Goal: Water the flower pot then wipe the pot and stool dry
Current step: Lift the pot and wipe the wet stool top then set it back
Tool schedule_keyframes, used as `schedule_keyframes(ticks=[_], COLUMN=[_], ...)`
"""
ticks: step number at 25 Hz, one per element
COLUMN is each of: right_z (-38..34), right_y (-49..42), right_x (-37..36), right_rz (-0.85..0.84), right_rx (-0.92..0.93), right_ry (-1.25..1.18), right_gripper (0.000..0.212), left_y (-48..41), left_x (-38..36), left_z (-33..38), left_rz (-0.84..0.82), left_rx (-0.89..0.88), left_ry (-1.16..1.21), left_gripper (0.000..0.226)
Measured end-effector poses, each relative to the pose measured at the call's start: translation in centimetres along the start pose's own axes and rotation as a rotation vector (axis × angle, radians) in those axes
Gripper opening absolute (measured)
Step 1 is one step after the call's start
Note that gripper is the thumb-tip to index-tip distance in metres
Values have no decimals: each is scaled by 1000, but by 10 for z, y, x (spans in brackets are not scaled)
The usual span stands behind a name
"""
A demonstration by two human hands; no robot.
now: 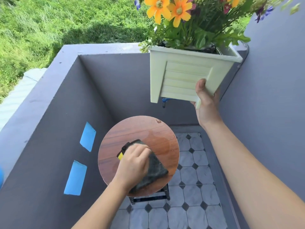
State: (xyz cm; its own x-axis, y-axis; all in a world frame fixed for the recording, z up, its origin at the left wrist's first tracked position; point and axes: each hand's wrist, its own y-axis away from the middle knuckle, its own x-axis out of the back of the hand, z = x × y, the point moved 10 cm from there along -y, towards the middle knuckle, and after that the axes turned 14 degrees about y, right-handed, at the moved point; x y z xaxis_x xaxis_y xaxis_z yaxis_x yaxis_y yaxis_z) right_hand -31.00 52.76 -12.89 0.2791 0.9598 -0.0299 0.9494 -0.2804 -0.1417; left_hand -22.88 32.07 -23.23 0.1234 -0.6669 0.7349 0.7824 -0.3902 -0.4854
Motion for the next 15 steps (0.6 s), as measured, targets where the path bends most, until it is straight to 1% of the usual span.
schedule_keyframes(ticks=[1, 2, 3, 4, 5, 7, 9, 10, 12, 15], right_z=[1, 2, 2, 1, 1, 3, 8, 11, 15, 19], right_y=[0, -1, -2, -4, -6, -11, -17, -20, -23, -28], right_x=[0, 0, 2, 4, 6, 11, 18, 22, 30, 34], right_rz=[-1, 2, 9, 17, 18, 22, 43, 58, 79, 84], right_rx=[-12, -20, -15, -2, 7, 4, -3, 0, 1, -6], right_ry=[-5, -6, -1, 6, 7, 8, 23, 31, 39, 33], right_gripper=[74, 74, 75, 76, 76, 76, 77, 79, 78, 79], left_y=[4, 12, 22, 34, 46, 62, 66, 65, 60, 54], left_x=[-21, -38, -47, -50, -49, -45, -40, -41, -54, -80], left_z=[5, -3, -19, -32, -39, -37, -24, -20, -12, 8], left_rz=[-177, -319, -451, -530, -580, -629, -632, -637, -625, -617], left_rx=[-79, -72, 5, 53, 48, -73, -210, -244, -268, -252], left_ry=[-44, -108, -152, -176, -183, -178, -160, -155, -159, -104], left_gripper=[22, 30, 39, 47, 53, 53, 38, 32, 32, 43])
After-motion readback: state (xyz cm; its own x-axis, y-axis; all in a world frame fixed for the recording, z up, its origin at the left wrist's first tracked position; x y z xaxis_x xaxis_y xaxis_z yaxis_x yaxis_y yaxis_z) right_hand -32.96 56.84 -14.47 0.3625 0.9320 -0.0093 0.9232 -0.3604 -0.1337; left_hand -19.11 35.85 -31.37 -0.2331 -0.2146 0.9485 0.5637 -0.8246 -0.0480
